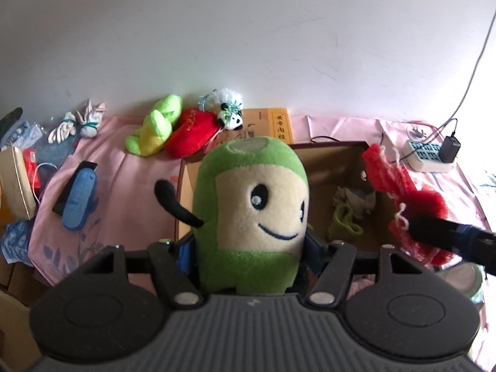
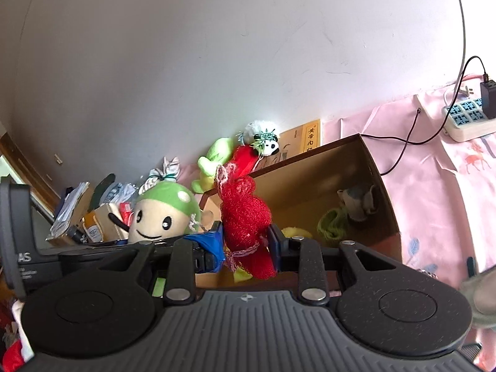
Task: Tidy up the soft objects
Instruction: 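Carry the red mesh toy and green plush doll over the brown box, then lower both items into the box and open both tools to release, then withdraw both tools from the box toward the teddy bear and towel, then grasp the white mesh towel with the right tool while the left tool grasps the brown teddy bear, then lift and carry the towel and teddy bear over the brown box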
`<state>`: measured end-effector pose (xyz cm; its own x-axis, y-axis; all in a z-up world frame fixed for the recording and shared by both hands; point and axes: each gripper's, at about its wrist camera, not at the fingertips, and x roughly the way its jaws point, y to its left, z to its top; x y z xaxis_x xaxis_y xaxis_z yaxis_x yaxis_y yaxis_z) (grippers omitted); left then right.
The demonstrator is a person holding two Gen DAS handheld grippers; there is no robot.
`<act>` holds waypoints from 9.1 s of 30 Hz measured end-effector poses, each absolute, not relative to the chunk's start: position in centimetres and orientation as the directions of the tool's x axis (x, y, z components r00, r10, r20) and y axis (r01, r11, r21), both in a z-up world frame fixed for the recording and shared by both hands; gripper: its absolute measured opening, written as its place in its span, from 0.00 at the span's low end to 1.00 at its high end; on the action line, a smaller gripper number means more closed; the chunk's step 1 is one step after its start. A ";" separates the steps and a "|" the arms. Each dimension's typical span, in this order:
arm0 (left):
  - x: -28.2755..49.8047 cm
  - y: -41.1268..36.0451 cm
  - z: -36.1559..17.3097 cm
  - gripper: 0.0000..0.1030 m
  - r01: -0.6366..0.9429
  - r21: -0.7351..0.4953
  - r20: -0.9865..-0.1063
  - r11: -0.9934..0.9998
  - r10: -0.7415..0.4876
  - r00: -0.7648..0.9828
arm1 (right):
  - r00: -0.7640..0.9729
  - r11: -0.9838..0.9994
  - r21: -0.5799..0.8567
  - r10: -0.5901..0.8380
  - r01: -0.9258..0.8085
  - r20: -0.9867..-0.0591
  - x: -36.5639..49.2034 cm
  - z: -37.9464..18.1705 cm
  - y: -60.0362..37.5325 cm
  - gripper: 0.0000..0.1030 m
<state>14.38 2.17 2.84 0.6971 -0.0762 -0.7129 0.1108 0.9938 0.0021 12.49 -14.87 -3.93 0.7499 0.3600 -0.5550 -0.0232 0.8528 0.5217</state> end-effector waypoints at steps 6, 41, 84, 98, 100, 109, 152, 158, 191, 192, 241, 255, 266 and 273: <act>16.6 2.7 1.4 0.65 0.087 -0.027 -0.689 0.996 -0.081 0.720 | 0.740 0.867 0.497 0.322 0.020 -0.591 15.6 -6.6 -14.3 0.12; 22.2 2.2 -9.0 0.68 0.125 -0.064 -0.816 0.990 -0.124 0.565 | 0.552 0.905 0.388 0.238 0.172 -0.800 20.9 -13.9 -12.8 0.14; 15.0 2.4 -1.6 0.72 0.020 0.069 -0.703 0.997 0.035 0.710 | 0.756 0.936 0.335 0.145 0.103 -0.639 14.2 -8.0 -12.2 0.16; 11.2 2.3 -0.9 0.72 -0.012 0.127 -0.686 0.992 0.096 0.721 | 0.752 0.944 0.326 0.174 0.057 -0.635 11.2 -7.0 -10.8 0.16; 10.8 2.4 -1.0 0.72 -0.013 0.130 -0.689 0.991 0.100 0.718 | 0.750 0.942 0.331 0.178 0.057 -0.637 10.7 -7.1 -10.8 0.16; 8.6 2.3 -1.6 0.72 0.006 0.145 -0.700 0.989 0.098 0.707 | 0.737 0.942 0.331 0.182 0.060 -0.651 8.1 -7.3 -10.2 0.16; 2.7 -1.3 -6.4 0.72 0.368 0.076 -0.761 0.927 -0.184 0.622 | 0.678 0.953 0.267 0.101 0.145 -0.728 -0.9 -10.3 -12.4 0.17; 1.6 -3.5 -6.7 0.72 0.480 0.079 -0.752 0.873 -0.264 0.603 | 0.663 0.935 0.267 0.048 0.234 -0.747 -2.9 -10.8 -15.2 0.17; 2.8 -12.2 -10.2 0.72 0.686 0.169 -0.798 0.708 -0.310 0.517 | 0.505 0.850 0.432 0.242 0.301 -0.828 -4.7 -15.3 -27.7 0.20; 3.2 -12.4 -10.3 0.72 0.688 0.179 -0.799 0.703 -0.304 0.519 | 0.503 0.854 0.428 0.242 0.295 -0.830 -4.5 -15.4 -27.6 0.22; 6.5 -13.2 -10.4 0.57 0.698 0.156 -0.718 0.699 -0.405 0.567 | 0.538 0.863 0.415 0.212 0.290 -0.816 -5.2 -15.4 -29.5 0.16; 6.6 -8.6 -3.8 0.55 0.580 -0.062 -0.564 0.812 -0.508 0.651 | 0.695 0.880 0.394 0.109 0.264 -0.710 -2.5 -9.3 -31.8 0.17; 11.6 -4.0 0.0 0.09 0.441 -0.218 -0.490 0.870 -0.489 0.722 | 0.785 0.880 0.473 0.263 0.043 -0.560 6.6 -4.1 -29.8 0.17; 15.8 -4.2 -4.6 0.06 0.360 -0.144 -0.588 0.922 -0.373 0.718 | 0.747 0.876 0.479 0.348 -0.045 -0.566 10.7 -4.9 -27.0 0.17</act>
